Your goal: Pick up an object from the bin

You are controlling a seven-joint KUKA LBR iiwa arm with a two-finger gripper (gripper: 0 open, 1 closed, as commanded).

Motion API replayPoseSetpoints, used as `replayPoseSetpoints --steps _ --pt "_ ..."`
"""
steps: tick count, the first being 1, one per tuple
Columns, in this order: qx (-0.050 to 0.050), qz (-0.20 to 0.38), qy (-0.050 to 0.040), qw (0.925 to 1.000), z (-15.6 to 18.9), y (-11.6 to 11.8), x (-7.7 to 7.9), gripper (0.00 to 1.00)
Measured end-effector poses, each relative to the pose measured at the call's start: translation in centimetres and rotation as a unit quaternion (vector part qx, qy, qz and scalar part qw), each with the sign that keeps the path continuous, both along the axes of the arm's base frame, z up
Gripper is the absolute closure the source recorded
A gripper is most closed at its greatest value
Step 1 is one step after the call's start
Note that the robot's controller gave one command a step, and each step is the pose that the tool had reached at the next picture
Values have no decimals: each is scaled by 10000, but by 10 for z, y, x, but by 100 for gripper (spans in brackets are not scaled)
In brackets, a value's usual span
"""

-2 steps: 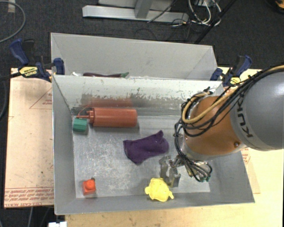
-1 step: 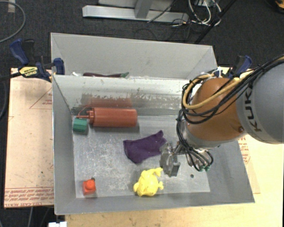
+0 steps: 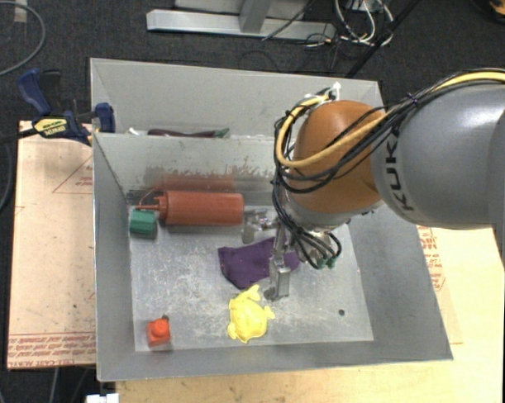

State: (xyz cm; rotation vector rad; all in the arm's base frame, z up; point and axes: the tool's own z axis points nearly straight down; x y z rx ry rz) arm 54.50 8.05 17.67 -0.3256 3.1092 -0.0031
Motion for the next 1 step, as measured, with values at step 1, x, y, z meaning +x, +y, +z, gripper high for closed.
replayPoseSetpoints --steps 1 --pt "-6 -9 0 10000 1 -1 0 0"
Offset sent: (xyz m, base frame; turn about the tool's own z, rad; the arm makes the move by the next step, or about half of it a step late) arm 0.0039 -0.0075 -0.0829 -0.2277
